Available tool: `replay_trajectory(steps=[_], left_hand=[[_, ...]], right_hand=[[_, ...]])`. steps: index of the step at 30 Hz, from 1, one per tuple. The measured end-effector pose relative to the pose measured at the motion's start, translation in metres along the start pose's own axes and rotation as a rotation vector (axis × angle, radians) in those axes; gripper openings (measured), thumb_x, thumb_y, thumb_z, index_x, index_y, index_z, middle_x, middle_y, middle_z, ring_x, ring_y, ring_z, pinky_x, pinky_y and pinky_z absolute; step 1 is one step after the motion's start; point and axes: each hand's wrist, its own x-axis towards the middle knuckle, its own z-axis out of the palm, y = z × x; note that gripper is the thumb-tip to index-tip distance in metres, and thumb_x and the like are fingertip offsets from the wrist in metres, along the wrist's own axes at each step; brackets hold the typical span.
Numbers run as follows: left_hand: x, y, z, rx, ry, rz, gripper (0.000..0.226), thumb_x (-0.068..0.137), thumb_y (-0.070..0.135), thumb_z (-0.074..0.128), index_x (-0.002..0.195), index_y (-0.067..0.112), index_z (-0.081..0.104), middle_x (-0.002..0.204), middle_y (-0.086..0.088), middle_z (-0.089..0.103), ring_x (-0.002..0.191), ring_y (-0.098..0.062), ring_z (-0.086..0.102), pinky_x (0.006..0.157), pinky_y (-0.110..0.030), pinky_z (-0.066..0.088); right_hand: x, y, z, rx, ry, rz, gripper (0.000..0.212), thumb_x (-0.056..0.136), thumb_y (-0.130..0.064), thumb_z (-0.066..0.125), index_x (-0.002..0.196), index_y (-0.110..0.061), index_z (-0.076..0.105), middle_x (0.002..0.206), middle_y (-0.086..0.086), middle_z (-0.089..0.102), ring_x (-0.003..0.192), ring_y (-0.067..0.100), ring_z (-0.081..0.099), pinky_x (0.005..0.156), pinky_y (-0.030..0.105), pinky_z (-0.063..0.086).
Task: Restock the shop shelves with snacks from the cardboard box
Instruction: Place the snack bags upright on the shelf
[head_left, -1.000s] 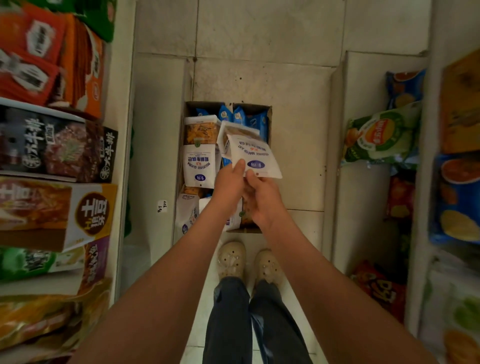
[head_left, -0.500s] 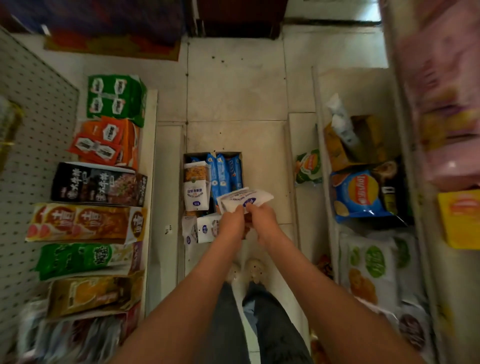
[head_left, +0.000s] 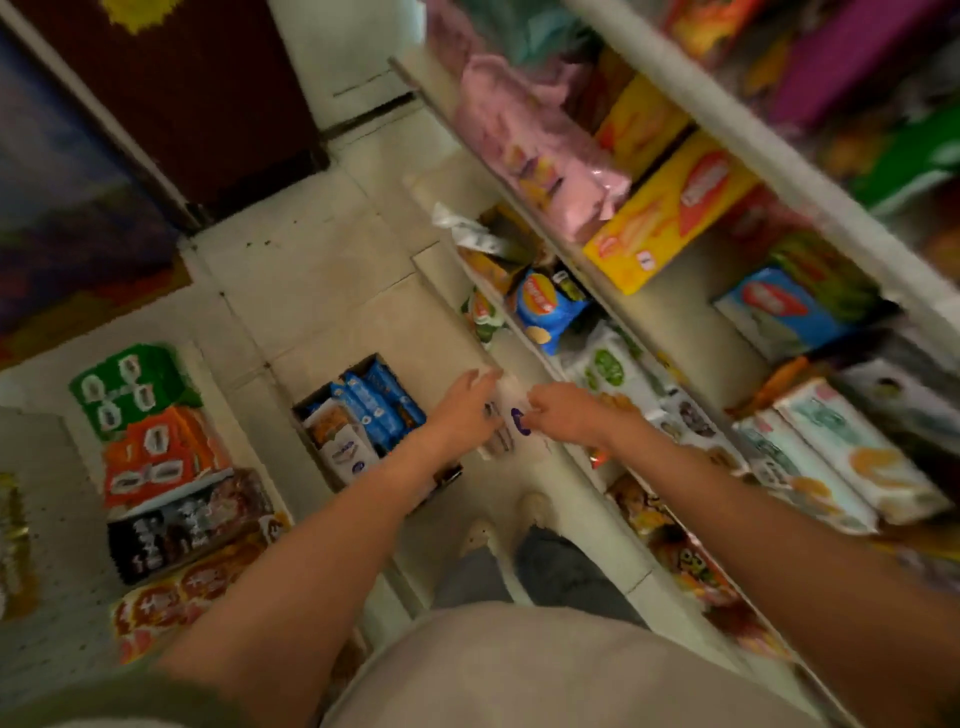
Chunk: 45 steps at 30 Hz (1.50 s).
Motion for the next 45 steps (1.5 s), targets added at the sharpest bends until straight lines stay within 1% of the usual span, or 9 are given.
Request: replay_trajectory(steps=[5, 10, 16, 21, 25, 30, 36, 40, 45], left_hand=[[0.0, 0.065, 0.007, 0.241, -0.219, 0.232, 0.057, 0.092, 0.021, 0.059, 0.144, 0.017, 0.036, 0.147, -0.007, 0.04, 0.133, -0.02, 0.041, 0.104, -0.027, 0.033], [-0.013, 0.133, 0.047, 0.407, -0.382, 0.417, 0.064, 0.087, 0.018, 0.066, 0.144, 0.023, 0.036, 0.139, 0.01, 0.041, 0.127, -0.009, 0.041, 0.101, -0.023, 0.031], [-0.042, 0.205, 0.138, 0.641, -0.455, 0.545, 0.055, 0.083, 0.022, 0.07, 0.134, 0.024, 0.049, 0.136, -0.002, 0.053, 0.12, -0.022, 0.053, 0.097, -0.033, 0.042], [-0.082, 0.256, 0.225, 0.622, -0.568, 0.617, 0.05, 0.084, 0.034, 0.067, 0.131, 0.03, 0.05, 0.132, 0.003, 0.056, 0.119, -0.019, 0.053, 0.1, -0.038, 0.045], [-0.115, 0.29, 0.306, 0.62, -0.647, 0.666, 0.047, 0.085, 0.038, 0.065, 0.13, 0.031, 0.053, 0.13, 0.008, 0.058, 0.117, -0.016, 0.054, 0.096, -0.034, 0.045], [-0.156, 0.326, 0.404, 0.655, -0.7, 0.77, 0.035, 0.084, 0.044, 0.062, 0.119, 0.042, 0.061, 0.126, 0.012, 0.062, 0.114, -0.012, 0.057, 0.099, -0.041, 0.047], [-0.202, 0.371, 0.5, 0.656, -0.797, 0.857, 0.028, 0.093, 0.037, 0.055, 0.115, 0.026, 0.066, 0.123, 0.006, 0.062, 0.114, -0.014, 0.055, 0.094, -0.033, 0.044], [-0.218, 0.398, 0.555, 0.732, -0.866, 0.866, 0.024, 0.093, 0.037, 0.053, 0.109, 0.026, 0.068, 0.111, 0.006, 0.066, 0.104, -0.013, 0.057, 0.093, -0.032, 0.044], [-0.24, 0.437, 0.623, 0.889, -0.877, 1.026, 0.03, 0.096, 0.033, 0.051, 0.117, 0.018, 0.066, 0.112, -0.001, 0.066, 0.097, -0.012, 0.056, 0.072, -0.023, 0.036]], right_hand=[[-0.073, 0.059, -0.007, -0.007, 0.059, 0.085, 0.019, 0.092, -0.03, 0.047, 0.087, -0.013, 0.054, 0.108, 0.012, 0.059, 0.093, 0.031, 0.058, 0.083, 0.05, 0.051], [-0.151, 0.113, 0.01, 0.089, 0.107, 0.105, 0.022, 0.095, -0.034, 0.049, 0.104, -0.015, 0.057, 0.106, -0.004, 0.051, 0.094, 0.022, 0.053, 0.082, 0.036, 0.046], [-0.253, 0.177, 0.06, 0.266, 0.245, 0.207, 0.023, 0.097, -0.028, 0.047, 0.111, -0.012, 0.056, 0.102, -0.003, 0.053, 0.088, 0.017, 0.049, 0.069, 0.026, 0.035], [-0.335, 0.236, 0.118, 0.337, 0.309, 0.316, 0.018, 0.097, -0.028, 0.047, 0.083, -0.021, 0.056, 0.089, 0.002, 0.057, 0.083, 0.021, 0.051, 0.065, 0.029, 0.038], [-0.398, 0.28, 0.166, 0.363, 0.34, 0.387, 0.029, 0.097, -0.028, 0.046, 0.12, -0.018, 0.06, 0.114, 0.007, 0.063, 0.097, 0.023, 0.056, 0.084, 0.035, 0.045], [-0.478, 0.329, 0.226, 0.414, 0.379, 0.511, 0.036, 0.098, -0.029, 0.042, 0.132, -0.019, 0.052, 0.127, 0.005, 0.058, 0.112, 0.023, 0.053, 0.088, 0.031, 0.041], [-0.555, 0.374, 0.295, 0.546, 0.477, 0.673, 0.034, 0.097, -0.031, 0.044, 0.124, -0.016, 0.057, 0.12, 0.008, 0.061, 0.105, 0.028, 0.057, 0.091, 0.041, 0.048], [-0.592, 0.393, 0.328, 0.604, 0.546, 0.759, 0.031, 0.098, -0.027, 0.043, 0.121, -0.012, 0.057, 0.119, 0.008, 0.06, 0.109, 0.026, 0.053, 0.092, 0.034, 0.042], [-0.634, 0.425, 0.369, 0.726, 0.709, 0.878, 0.019, 0.096, -0.021, 0.046, 0.077, -0.02, 0.047, 0.086, 0.005, 0.051, 0.082, 0.022, 0.046, 0.07, 0.026, 0.031]])
